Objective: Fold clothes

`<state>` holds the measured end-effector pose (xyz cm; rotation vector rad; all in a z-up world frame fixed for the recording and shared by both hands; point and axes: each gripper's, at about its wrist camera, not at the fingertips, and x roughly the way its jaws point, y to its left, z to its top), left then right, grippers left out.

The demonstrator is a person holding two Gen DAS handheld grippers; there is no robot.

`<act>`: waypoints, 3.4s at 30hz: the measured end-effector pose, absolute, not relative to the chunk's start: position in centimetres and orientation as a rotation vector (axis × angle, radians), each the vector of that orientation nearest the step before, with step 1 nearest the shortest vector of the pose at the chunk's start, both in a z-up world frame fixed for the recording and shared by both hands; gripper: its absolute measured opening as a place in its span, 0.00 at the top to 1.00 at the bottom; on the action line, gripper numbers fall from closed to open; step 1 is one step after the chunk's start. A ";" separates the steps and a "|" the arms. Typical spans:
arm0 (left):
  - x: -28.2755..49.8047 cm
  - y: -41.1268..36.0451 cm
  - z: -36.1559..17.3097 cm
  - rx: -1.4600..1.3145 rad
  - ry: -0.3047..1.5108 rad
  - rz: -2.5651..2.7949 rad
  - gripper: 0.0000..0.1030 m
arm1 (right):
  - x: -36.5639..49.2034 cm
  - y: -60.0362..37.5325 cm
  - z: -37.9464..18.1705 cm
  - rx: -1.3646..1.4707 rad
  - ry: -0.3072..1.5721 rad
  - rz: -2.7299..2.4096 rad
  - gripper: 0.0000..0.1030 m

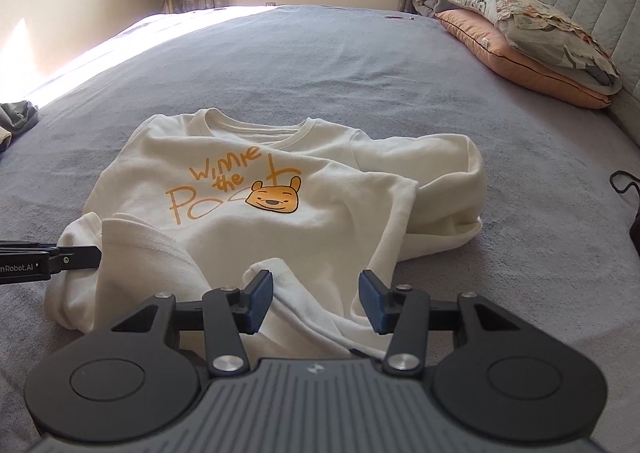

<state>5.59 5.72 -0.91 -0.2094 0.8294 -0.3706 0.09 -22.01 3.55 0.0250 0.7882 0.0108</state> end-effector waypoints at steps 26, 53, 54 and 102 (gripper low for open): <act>0.7 8.6 2.7 -0.146 0.694 -0.595 0.91 | -1.7 -21.9 3.0 -0.003 0.773 -0.106 0.95; -6.9 12.3 0.2 0.031 0.735 -0.961 0.92 | -13.7 -25.0 3.3 -0.116 0.850 -0.062 0.95; -6.8 12.3 -0.1 0.047 0.751 -0.964 0.92 | -13.8 -24.9 3.1 -0.123 0.860 -0.055 0.95; -2.5 9.7 -0.8 -0.094 0.925 -1.152 0.46 | -9.3 -25.8 3.6 0.079 1.053 0.151 0.57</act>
